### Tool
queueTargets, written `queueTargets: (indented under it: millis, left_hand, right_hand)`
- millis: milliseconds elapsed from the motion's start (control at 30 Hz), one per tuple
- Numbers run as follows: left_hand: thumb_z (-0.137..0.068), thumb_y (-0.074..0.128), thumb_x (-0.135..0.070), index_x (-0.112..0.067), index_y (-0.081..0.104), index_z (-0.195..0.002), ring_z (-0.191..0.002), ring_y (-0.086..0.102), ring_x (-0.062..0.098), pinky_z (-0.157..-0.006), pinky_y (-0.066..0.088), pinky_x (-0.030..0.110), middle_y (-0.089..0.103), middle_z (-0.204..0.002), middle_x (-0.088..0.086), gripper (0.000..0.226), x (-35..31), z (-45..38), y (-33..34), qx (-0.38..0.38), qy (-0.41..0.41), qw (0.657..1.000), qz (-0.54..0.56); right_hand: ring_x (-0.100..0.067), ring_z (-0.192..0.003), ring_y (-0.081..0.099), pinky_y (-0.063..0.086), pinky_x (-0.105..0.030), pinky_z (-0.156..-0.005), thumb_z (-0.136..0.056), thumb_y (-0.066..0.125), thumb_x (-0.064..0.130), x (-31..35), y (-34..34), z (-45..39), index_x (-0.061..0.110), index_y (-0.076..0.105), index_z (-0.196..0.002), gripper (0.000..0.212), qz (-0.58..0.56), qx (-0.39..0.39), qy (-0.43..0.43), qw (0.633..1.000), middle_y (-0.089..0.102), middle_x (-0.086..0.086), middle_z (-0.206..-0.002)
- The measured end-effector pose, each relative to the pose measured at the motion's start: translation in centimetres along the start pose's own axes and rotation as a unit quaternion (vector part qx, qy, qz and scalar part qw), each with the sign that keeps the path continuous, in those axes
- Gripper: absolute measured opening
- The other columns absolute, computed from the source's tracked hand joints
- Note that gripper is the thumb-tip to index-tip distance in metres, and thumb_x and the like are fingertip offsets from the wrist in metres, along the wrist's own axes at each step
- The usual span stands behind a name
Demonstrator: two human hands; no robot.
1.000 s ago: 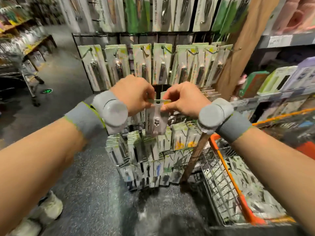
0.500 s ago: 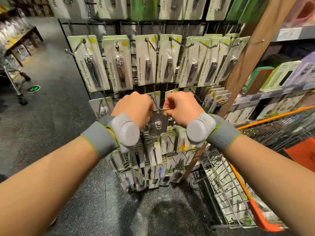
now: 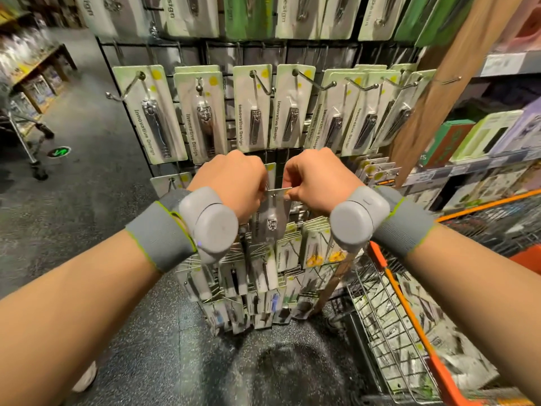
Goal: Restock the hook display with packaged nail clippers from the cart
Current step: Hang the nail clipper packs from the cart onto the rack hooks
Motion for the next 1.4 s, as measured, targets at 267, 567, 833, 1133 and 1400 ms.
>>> queueTargets:
  millis: [267,567,833,1133,1400]
  left_hand:
    - [-0.09,0.054,-0.013,-0.018,0.063,-0.118,-0.109,0.056,0.039,-0.085,0.047,0.041,0.056,-0.119,0.015,0.03,0.2,-2.6,0.3,0.016,-0.096,0.994,-0.042]
    - [-0.089,0.055,-0.015,-0.02,0.063,-0.118,-0.107,0.06,0.036,-0.085,0.049,0.038,0.061,-0.12,0.012,0.031,1.3,-4.4,1.0,0.015,-0.151,0.988,0.005]
    - [-0.091,0.052,-0.016,-0.014,0.062,-0.11,-0.099,0.059,0.041,-0.081,0.049,0.043,0.061,-0.105,0.017,0.021,1.3,-2.2,0.5,-0.025,-0.086,0.995,-0.035]
    - [-0.09,0.057,-0.034,-0.025,0.067,-0.099,-0.093,0.064,0.023,-0.084,0.053,0.04,0.071,-0.095,-0.002,0.016,-3.3,2.3,-3.7,-0.11,0.064,0.987,0.094]
    - [-0.087,0.061,-0.029,-0.023,0.069,-0.092,-0.088,0.066,0.025,-0.08,0.051,0.04,0.072,-0.087,-0.001,0.011,-14.2,1.1,-2.0,-0.117,0.183,0.96,0.179]
  right_hand:
    - [-0.038,-0.104,0.058,0.043,-0.035,-0.077,-0.085,0.057,0.006,0.7,1.0,-2.5,0.013,0.065,-0.102,0.02,0.071,-0.026,0.016,0.997,0.061,-0.018,-0.107]
    - [-0.04,-0.105,0.057,0.041,-0.036,-0.074,-0.086,0.047,0.002,1.0,1.4,-4.2,0.007,0.062,-0.114,0.031,0.057,-0.021,0.041,0.997,0.058,-0.022,-0.112]
    - [-0.037,-0.104,0.058,0.05,-0.041,-0.085,-0.088,0.053,0.01,0.1,0.7,-2.1,0.015,0.06,-0.107,0.02,0.028,-0.05,-0.007,0.998,0.063,-0.016,-0.107]
    - [-0.018,-0.089,0.062,0.046,-0.033,-0.084,-0.089,0.062,0.021,-1.3,-3.9,7.5,0.015,0.067,-0.096,0.011,-0.161,-0.206,0.008,0.965,0.07,-0.001,-0.091]
    - [-0.005,-0.077,0.059,0.044,-0.016,-0.072,-0.086,0.065,0.018,-9.8,-6.3,17.8,0.016,0.068,-0.09,0.005,-0.203,-0.279,0.116,0.931,0.066,0.01,-0.078]
Point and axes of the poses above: each hand's wrist, its own z-axis away from the middle knuckle, its own y-axis out of the palm, x = y × z, the point moved 2 cm from there along -z, towards the middle knuckle
